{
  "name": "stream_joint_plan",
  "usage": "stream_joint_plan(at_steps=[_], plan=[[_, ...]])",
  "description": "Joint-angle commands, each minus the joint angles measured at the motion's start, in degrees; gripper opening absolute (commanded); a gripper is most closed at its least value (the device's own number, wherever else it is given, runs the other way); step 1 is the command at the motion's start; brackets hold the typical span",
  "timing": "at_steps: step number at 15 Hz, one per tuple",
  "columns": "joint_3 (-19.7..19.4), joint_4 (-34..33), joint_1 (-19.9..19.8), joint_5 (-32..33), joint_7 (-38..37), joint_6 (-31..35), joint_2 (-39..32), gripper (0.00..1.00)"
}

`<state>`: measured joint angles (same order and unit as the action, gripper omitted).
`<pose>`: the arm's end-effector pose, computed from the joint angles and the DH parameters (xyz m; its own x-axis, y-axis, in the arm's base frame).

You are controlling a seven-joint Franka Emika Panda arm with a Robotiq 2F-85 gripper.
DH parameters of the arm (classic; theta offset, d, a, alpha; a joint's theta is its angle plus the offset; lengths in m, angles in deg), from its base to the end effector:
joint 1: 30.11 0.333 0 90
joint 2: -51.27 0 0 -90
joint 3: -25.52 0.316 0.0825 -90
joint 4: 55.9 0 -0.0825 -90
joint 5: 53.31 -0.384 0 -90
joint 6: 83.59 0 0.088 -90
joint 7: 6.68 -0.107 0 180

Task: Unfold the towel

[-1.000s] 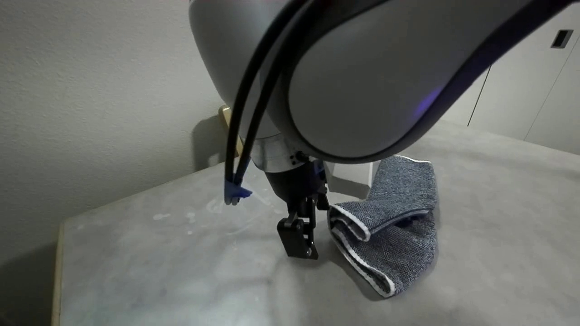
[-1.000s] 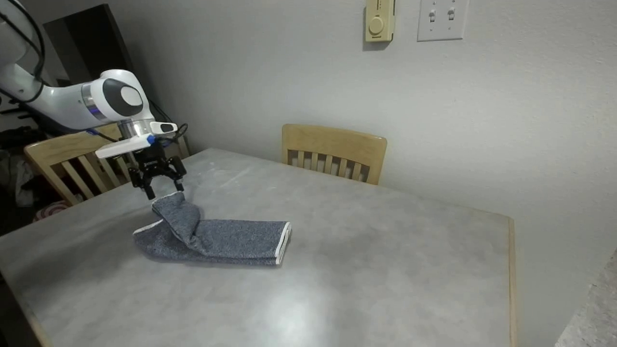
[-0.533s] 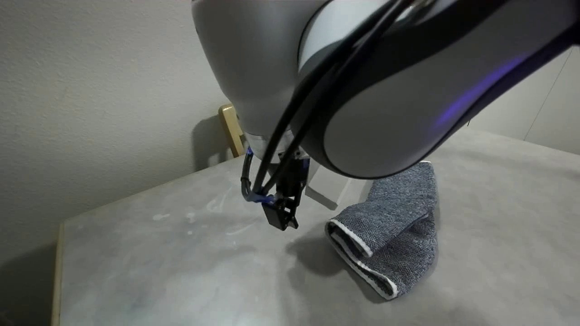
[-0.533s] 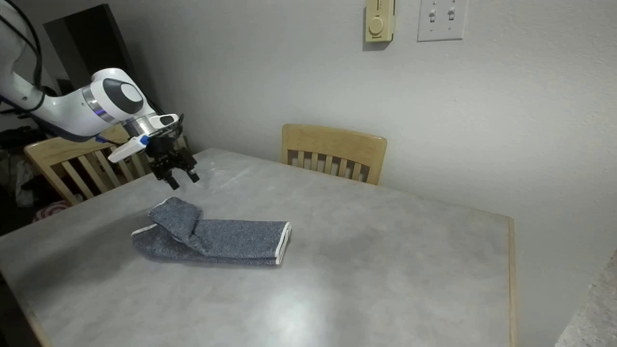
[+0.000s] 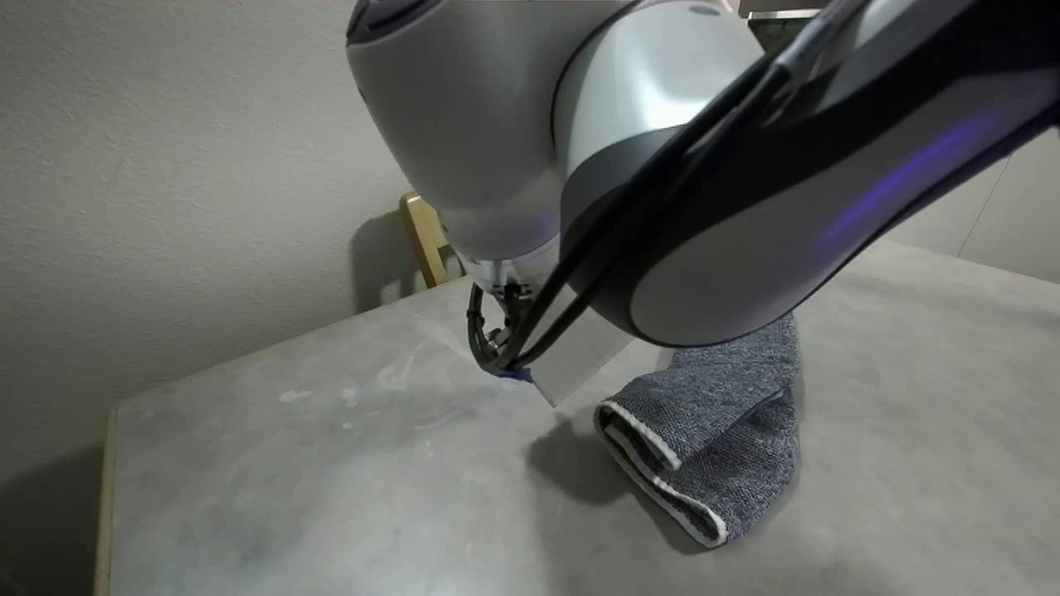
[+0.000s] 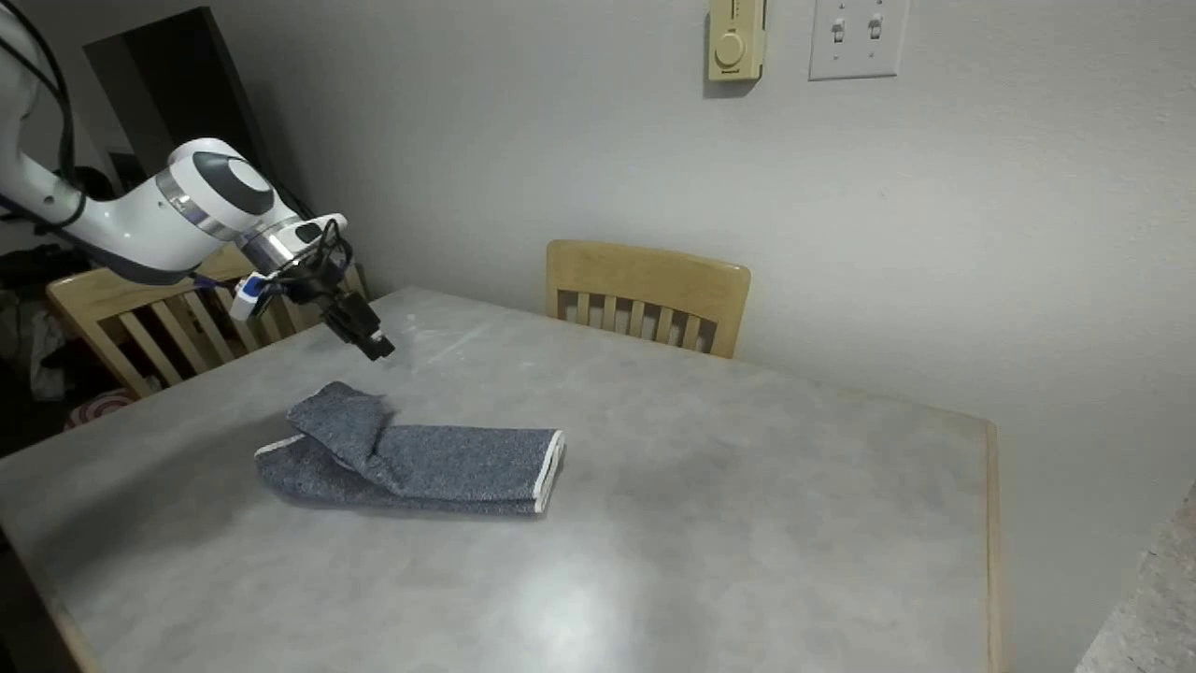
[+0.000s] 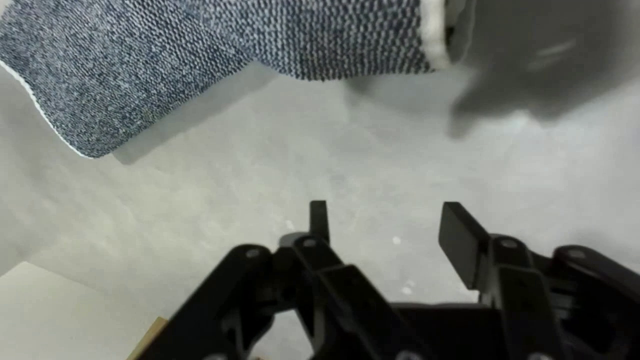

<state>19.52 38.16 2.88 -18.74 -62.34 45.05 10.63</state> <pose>0.6097 0.3011 0.1988 0.9646 -0.0045 0.2637 -0.1213 -0.8953 0.4286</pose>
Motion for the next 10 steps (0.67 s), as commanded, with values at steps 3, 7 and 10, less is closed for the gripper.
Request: stream_joint_plan(at_steps=[3, 7, 10], plan=[[0.5, 3.3, -0.2, 4.2, -13.6, 0.5, 2.5, 0.16], [2.9, 10.4, -5.2, 1.9, -9.5, 2.8, 9.5, 0.00], [4.5, 15.9, -9.0, 1.8, -3.8, 5.5, 14.4, 0.00]])
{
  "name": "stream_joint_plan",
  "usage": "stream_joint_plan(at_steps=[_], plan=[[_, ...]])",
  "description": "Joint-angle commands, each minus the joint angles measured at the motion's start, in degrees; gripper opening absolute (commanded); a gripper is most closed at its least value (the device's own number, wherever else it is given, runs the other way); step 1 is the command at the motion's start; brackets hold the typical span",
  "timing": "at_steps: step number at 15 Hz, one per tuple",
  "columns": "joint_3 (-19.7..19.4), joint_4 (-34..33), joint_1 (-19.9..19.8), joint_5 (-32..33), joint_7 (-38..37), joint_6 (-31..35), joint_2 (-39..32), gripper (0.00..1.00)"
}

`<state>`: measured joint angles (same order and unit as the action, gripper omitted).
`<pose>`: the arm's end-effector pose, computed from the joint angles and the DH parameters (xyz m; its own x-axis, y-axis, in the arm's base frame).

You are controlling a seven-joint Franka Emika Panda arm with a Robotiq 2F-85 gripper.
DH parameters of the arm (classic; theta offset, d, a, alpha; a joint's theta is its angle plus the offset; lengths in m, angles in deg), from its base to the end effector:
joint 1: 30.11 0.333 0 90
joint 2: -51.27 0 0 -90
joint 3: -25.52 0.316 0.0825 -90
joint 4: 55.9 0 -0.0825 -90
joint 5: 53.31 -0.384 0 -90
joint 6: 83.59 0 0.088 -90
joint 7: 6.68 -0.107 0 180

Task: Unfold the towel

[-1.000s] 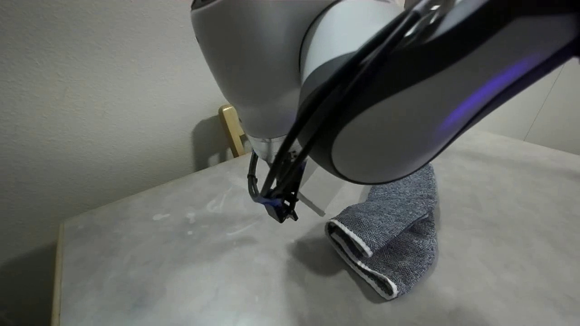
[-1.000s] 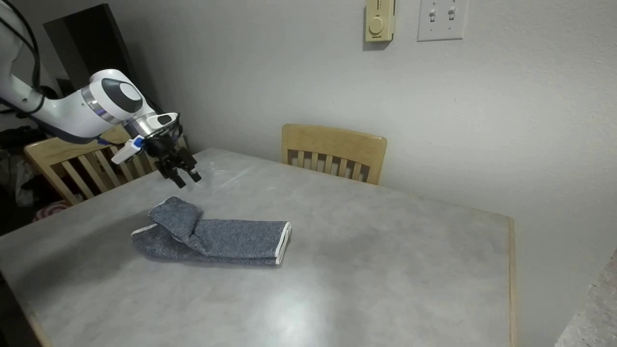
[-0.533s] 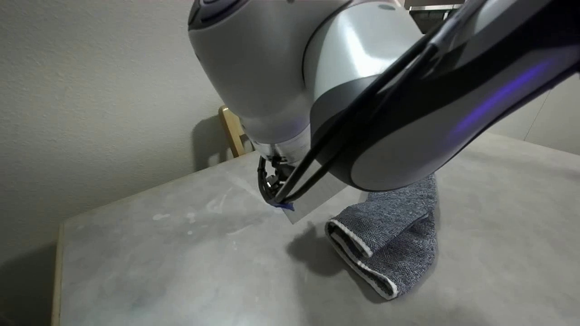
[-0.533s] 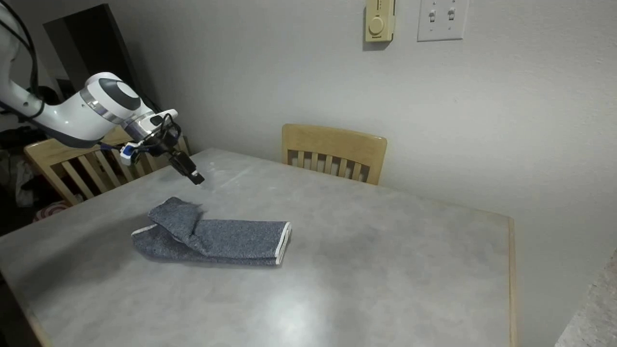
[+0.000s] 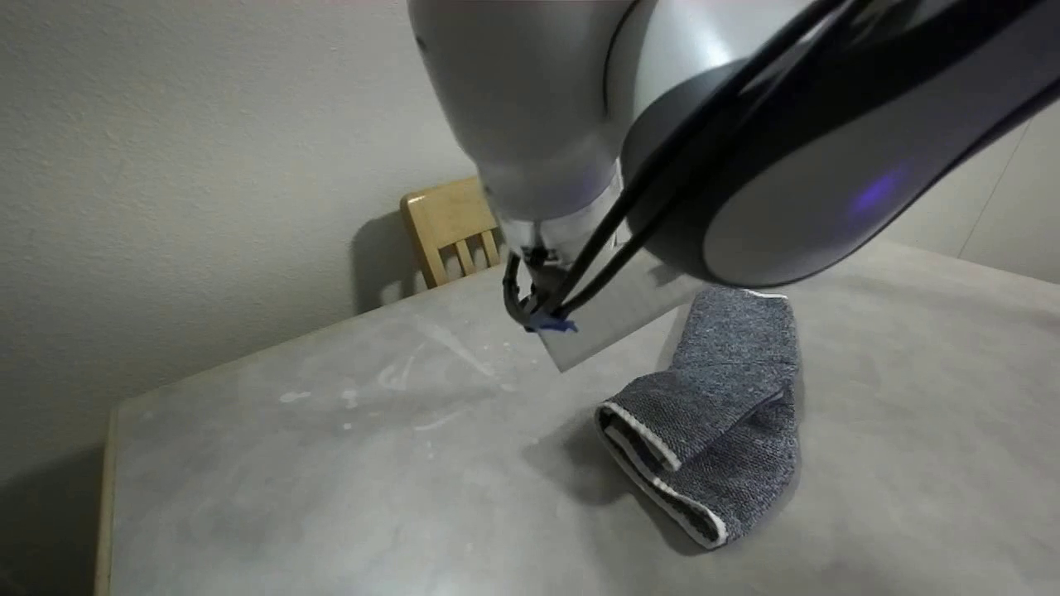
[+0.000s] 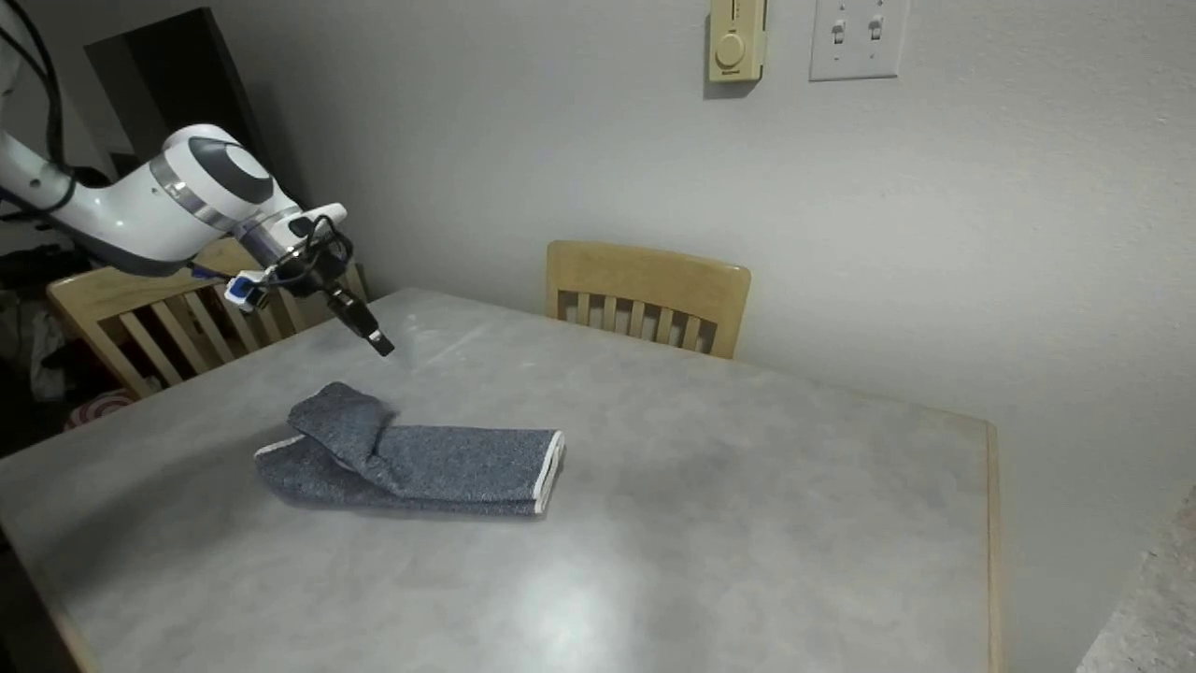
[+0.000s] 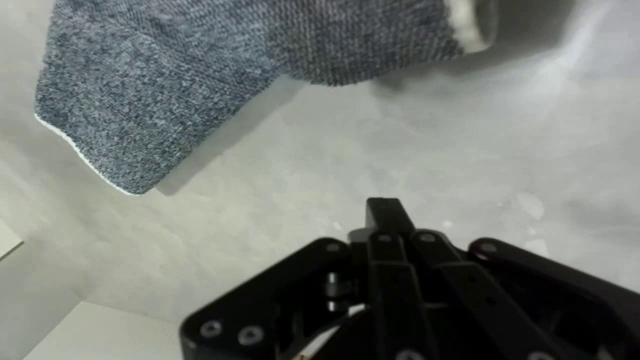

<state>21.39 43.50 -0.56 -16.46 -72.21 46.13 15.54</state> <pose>0.6033 0.2739 0.2178 0.9286 -0.1629 0.3334 -0.2879 -0.8831 0.3706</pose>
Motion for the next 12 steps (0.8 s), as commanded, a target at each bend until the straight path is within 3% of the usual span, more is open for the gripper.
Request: stream_joint_plan(at_steps=[1, 3, 5, 9, 12], plan=[[3.2, 13.1, -7.7, -1.7, 8.7, 5.5, 12.3, 0.00], [4.5, 18.4, -12.5, -4.9, 15.4, 8.9, 17.6, 0.00], [6.6, 23.3, -17.7, -13.4, 25.3, 10.0, 22.7, 0.00], [16.3, 30.6, -33.1, -28.9, 44.2, 7.6, 30.0, 0.00], [20.7, 32.3, -41.9, -36.9, 58.2, 8.7, 32.1, 0.00]])
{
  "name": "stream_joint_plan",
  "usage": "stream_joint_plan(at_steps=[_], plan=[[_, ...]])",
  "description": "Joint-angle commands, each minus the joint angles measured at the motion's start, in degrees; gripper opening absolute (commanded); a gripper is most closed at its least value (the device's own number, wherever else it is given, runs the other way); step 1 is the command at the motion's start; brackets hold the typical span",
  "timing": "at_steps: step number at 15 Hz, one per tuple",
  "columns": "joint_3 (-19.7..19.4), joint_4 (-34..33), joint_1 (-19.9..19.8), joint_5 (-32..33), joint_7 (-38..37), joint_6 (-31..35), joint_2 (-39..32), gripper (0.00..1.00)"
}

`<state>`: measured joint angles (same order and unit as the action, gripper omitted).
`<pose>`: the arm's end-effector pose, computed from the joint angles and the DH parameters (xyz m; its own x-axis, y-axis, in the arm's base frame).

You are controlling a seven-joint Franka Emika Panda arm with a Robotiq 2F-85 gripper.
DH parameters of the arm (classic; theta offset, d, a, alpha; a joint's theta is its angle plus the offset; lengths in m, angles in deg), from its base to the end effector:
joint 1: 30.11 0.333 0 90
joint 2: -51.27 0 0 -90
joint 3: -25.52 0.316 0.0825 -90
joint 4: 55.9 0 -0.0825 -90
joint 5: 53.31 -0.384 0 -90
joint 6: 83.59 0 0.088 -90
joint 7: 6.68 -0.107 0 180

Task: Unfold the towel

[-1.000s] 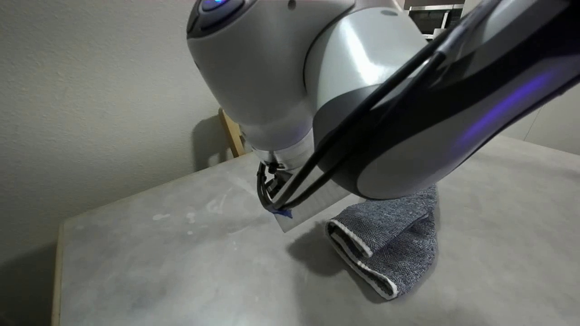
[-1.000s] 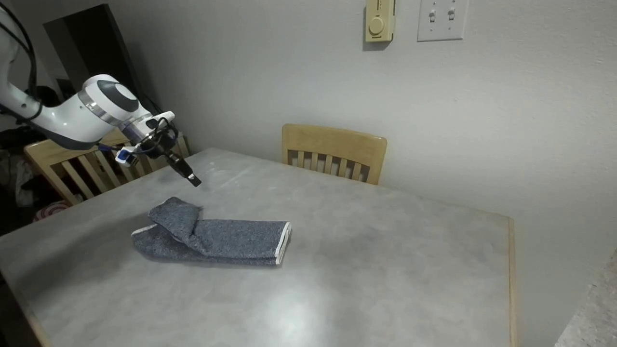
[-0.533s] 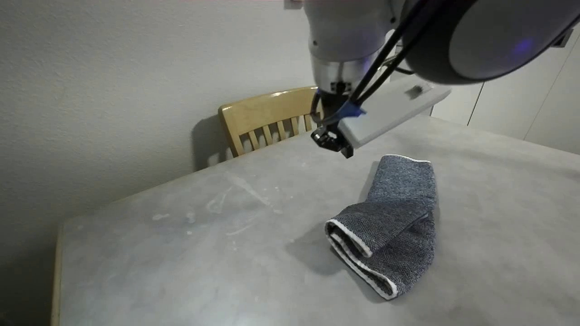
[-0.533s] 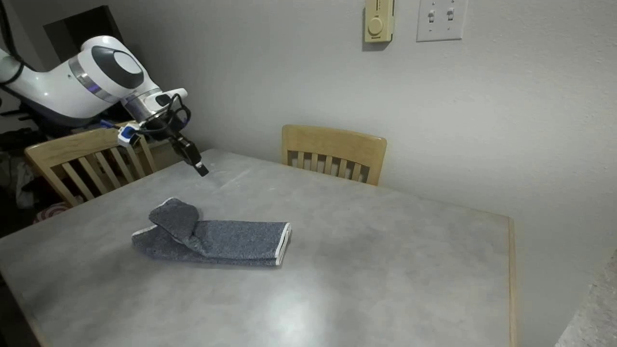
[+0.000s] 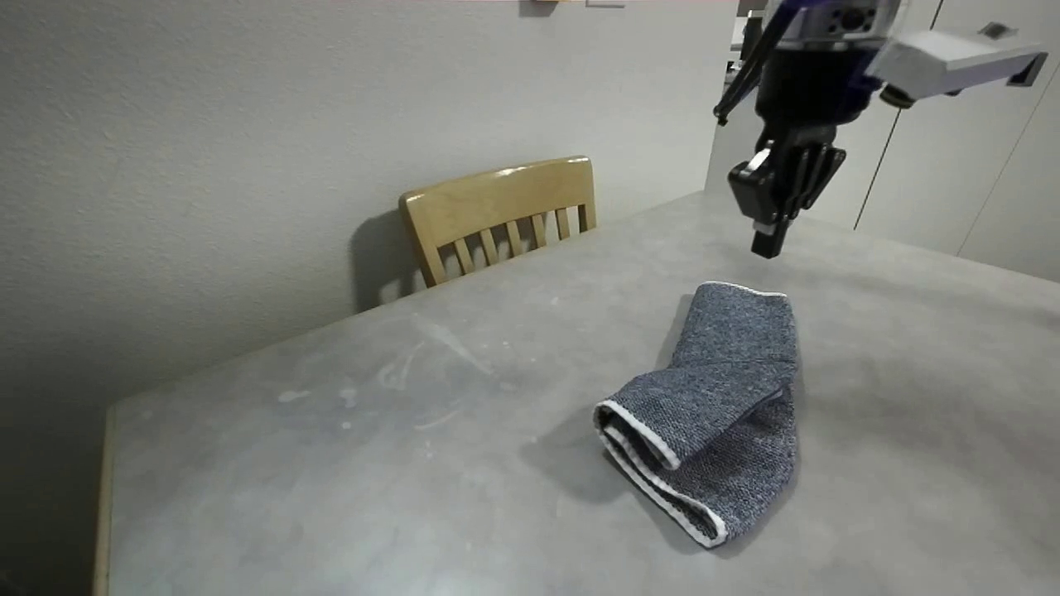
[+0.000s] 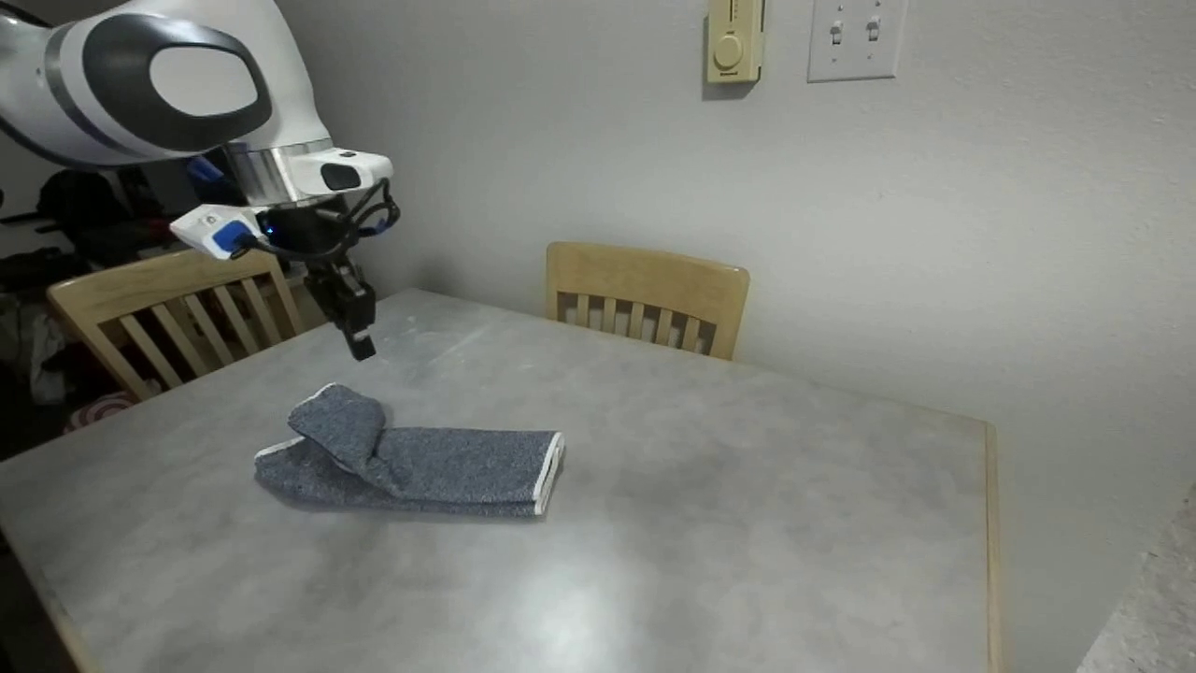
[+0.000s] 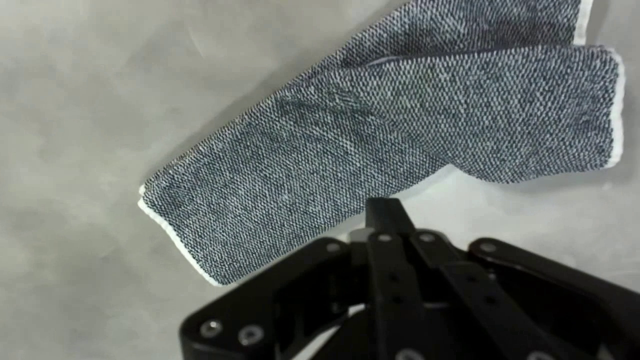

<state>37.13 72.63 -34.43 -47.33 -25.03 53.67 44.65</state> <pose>0.5354 0.0672 0.3209 0.9916 -0.1182 0.0521 -0.1201 -0.9921 0.0360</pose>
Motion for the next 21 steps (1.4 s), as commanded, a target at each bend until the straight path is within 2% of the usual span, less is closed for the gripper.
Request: stream_joint_plan(at_steps=[1, 3, 5, 7, 8, 12, 13, 18, 19, 20, 21], plan=[[6.5, 2.2, -10.9, -8.7, 15.6, 0.6, 2.2, 0.00], [8.5, -1.0, -15.8, -12.4, 24.7, -2.0, -0.2, 0.00], [8.3, -2.8, -18.8, -15.2, 33.7, -5.0, -1.8, 0.00], [6.3, -4.1, -20.0, -17.1, 42.6, -9.1, -2.9, 0.00], [-1.2, -5.0, -13.6, -18.2, 46.9, -11.3, -3.6, 0.00], [-5.7, -8.8, -9.7, -15.8, 55.4, -20.1, -7.5, 0.00], [-7.0, -5.9, -9.1, -17.2, 53.0, -16.5, -4.9, 0.00], [-8.6, -6.4, -7.3, -17.0, 53.1, -16.8, -5.5, 0.01], [-8.7, -6.4, -7.3, -17.0, 53.1, -16.8, -5.5, 0.26], [-8.7, -6.5, -7.1, -17.5, 53.1, -16.9, -5.7, 0.27], [-8.9, -7.0, -6.8, -18.1, 53.4, -17.1, -6.5, 0.33]])
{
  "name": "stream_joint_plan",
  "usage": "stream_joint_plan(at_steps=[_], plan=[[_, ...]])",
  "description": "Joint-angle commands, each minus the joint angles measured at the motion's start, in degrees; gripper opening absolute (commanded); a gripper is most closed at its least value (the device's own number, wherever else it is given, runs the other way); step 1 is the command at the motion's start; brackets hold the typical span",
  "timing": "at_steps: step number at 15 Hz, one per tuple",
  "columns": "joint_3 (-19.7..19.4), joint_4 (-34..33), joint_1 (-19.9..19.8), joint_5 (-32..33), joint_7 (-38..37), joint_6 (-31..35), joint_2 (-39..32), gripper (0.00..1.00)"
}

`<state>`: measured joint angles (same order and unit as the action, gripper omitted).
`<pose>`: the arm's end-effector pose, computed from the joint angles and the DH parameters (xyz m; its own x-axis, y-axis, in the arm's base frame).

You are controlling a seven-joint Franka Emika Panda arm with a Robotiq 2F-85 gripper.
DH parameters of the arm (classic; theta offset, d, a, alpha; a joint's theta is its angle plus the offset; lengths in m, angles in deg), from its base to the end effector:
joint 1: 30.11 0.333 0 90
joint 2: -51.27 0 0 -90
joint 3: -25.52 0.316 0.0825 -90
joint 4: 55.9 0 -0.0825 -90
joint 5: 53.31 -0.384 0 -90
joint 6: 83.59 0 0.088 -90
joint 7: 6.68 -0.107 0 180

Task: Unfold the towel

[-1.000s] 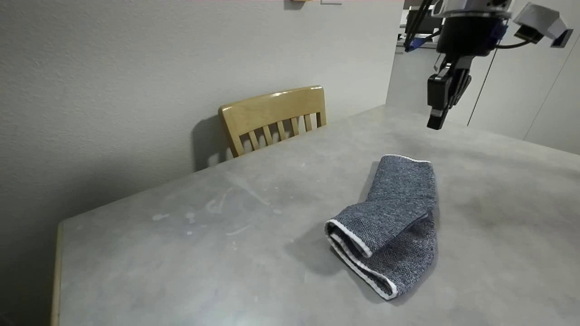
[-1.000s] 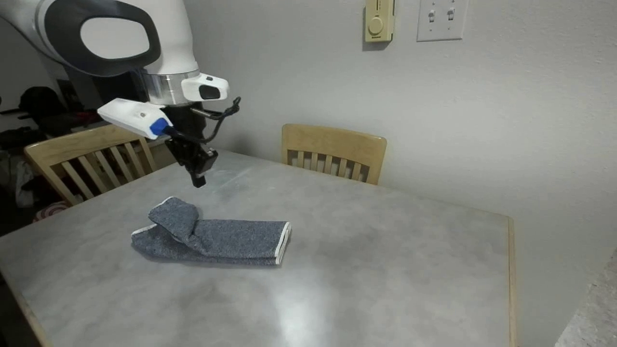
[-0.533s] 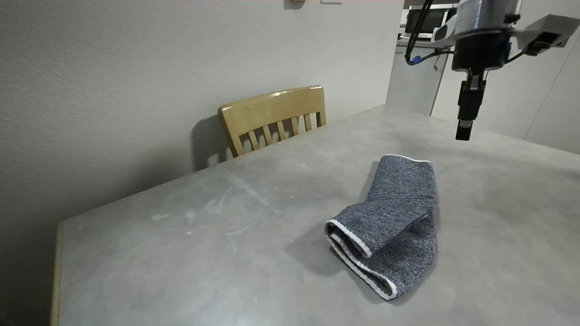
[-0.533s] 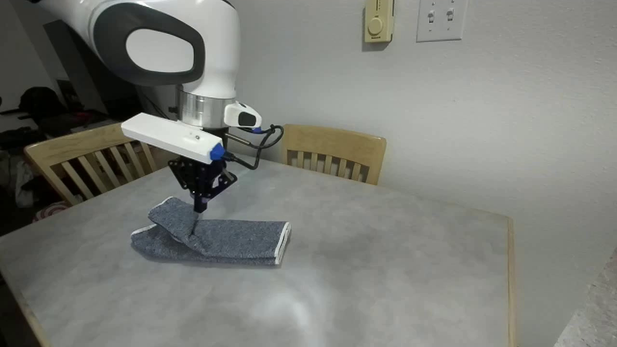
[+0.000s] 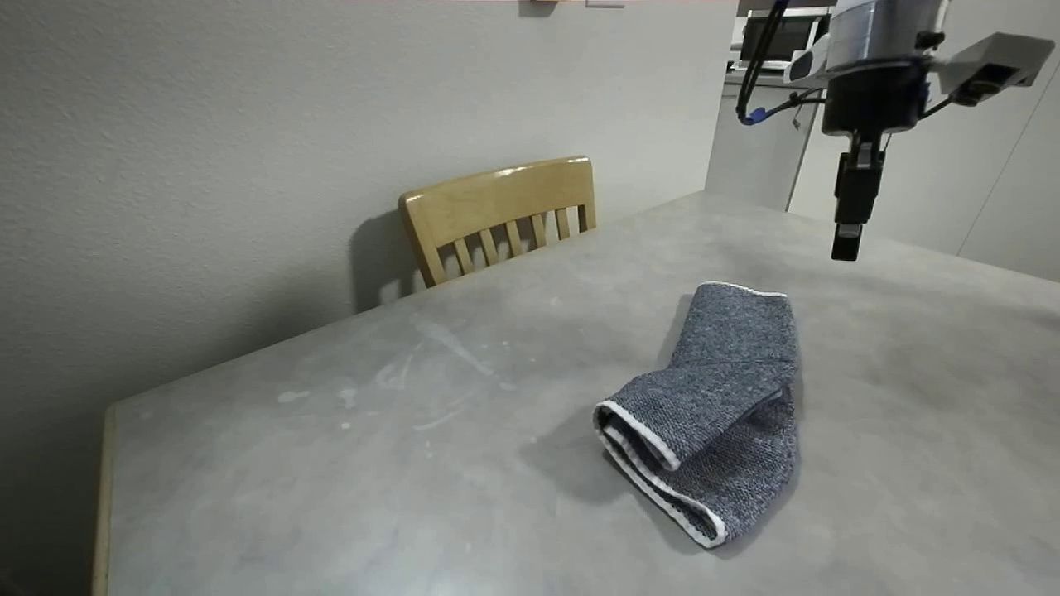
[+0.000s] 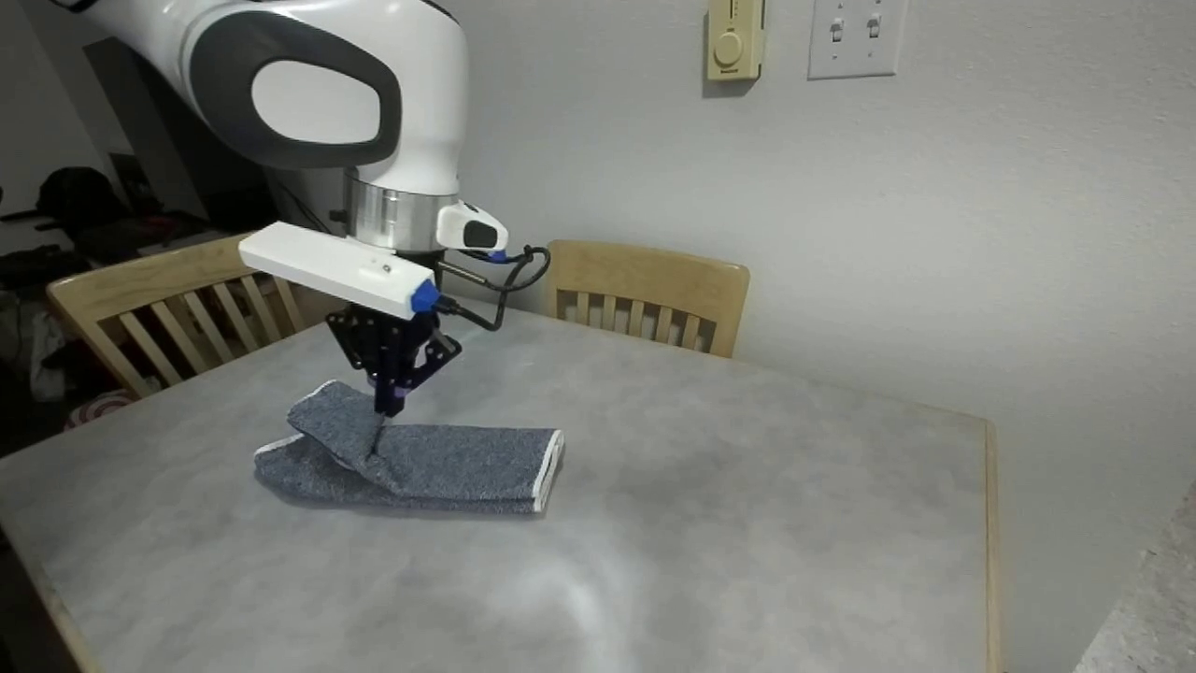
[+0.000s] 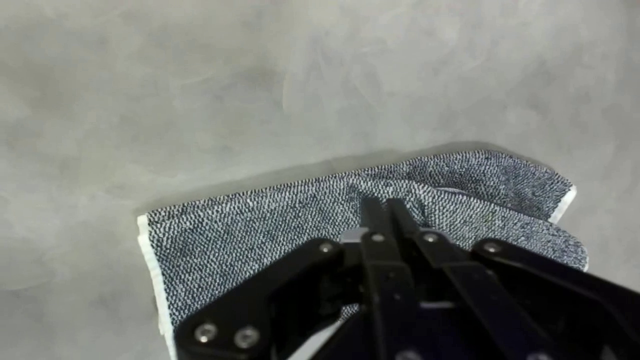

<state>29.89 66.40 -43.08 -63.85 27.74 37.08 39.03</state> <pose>0.5348 -0.0724 0.2899 0.9312 0.3439 -0.1208 0.3046 -0.9163 -0.2602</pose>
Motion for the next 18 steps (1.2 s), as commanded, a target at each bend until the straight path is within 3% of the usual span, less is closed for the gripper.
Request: stream_joint_plan(at_steps=[1, 5, 9, 14, 18], plan=[[-1.5, -1.6, 2.2, -3.0, 0.7, -1.9, -1.8, 0.40], [-0.5, -3.5, 5.0, -3.5, 0.4, -3.1, -4.3, 0.69], [1.1, -7.7, 9.2, 0.5, -0.1, -4.1, -9.1, 0.96], [2.9, -14.7, 15.5, 11.3, -2.7, -6.7, -17.5, 1.00], [3.5, -18.9, 18.4, 17.6, -3.5, -9.2, -22.1, 1.00]])
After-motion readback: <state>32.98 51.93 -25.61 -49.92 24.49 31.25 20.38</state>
